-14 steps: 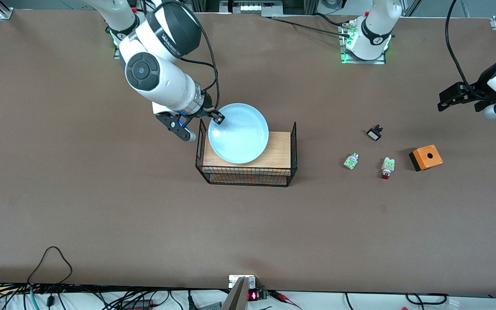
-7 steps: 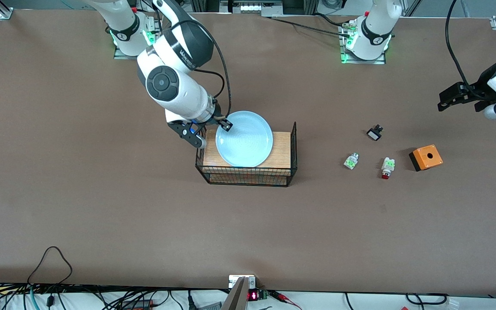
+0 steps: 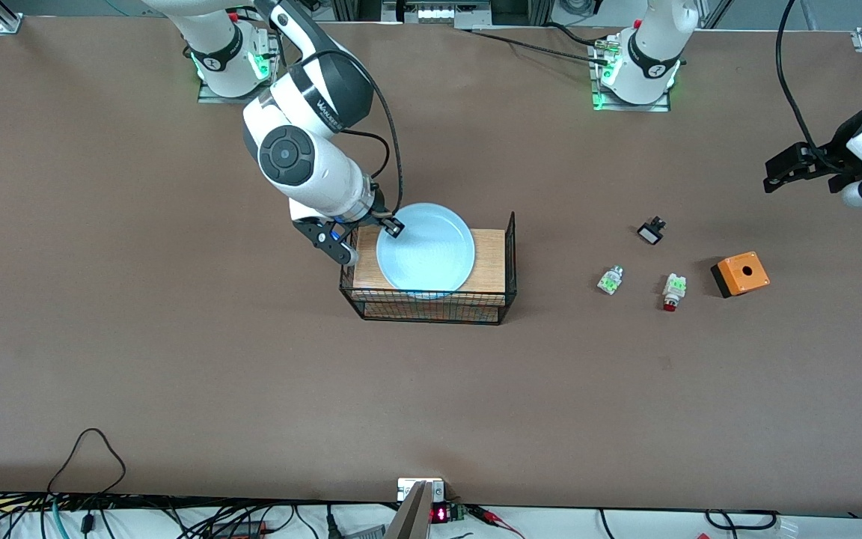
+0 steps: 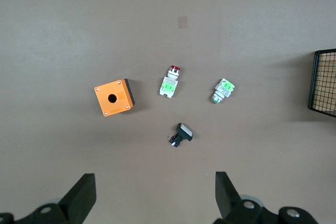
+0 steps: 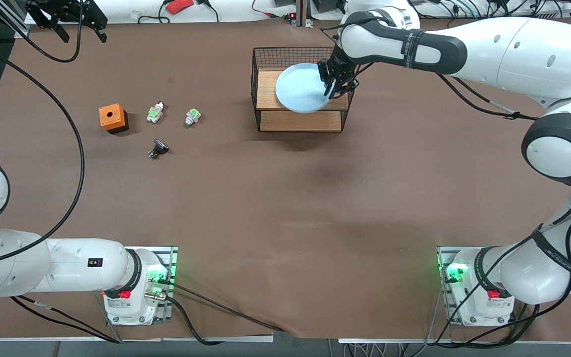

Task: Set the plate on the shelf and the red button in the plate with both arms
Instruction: 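Lower the plate onto the basket and open the right gripper, then withdraw the right gripper while the left gripper reaches the red button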

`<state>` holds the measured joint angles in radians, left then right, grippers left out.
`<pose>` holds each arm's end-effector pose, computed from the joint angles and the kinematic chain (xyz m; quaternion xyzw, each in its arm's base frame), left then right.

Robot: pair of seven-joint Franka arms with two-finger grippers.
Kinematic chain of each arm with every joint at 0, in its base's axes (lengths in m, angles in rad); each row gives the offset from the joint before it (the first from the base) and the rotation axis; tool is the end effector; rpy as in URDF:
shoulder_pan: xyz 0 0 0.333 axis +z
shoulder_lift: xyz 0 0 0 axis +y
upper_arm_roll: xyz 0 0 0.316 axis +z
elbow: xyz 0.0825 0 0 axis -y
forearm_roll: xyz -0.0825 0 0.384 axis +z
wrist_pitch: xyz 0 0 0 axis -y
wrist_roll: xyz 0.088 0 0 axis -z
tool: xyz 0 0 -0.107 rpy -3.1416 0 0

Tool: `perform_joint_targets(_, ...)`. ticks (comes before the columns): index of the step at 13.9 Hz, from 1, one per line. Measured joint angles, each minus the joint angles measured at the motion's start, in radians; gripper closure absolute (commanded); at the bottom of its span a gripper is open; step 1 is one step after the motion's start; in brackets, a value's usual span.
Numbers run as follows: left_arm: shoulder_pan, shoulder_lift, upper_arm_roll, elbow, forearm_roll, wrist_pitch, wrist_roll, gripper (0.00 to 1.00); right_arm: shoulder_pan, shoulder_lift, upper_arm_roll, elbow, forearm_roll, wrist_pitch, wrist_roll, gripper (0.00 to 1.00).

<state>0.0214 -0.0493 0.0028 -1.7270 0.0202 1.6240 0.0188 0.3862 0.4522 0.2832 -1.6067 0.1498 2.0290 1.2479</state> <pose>0.5394 0.0152 0.5822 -0.9996 -0.0019 0.0271 0.0094 0.5383 0.4067 0.3763 -0.9362 0.3272 0.1089 0.0675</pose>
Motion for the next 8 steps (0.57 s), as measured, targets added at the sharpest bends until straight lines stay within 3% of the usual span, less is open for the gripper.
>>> perform_joint_targets(4, 0.0, 0.001, 0.0, 0.0, 0.0, -0.002, -0.005, 0.0, 0.0, -0.032, 0.0, 0.012, -0.049, -0.03, 0.0, 0.0)
perform_joint_targets(8, 0.0, 0.01, 0.0, -0.001, 0.0, -0.025, -0.013, 0.0, -0.004, -0.123, -0.006, 0.052, -0.053, -0.146, -0.002, 0.0)
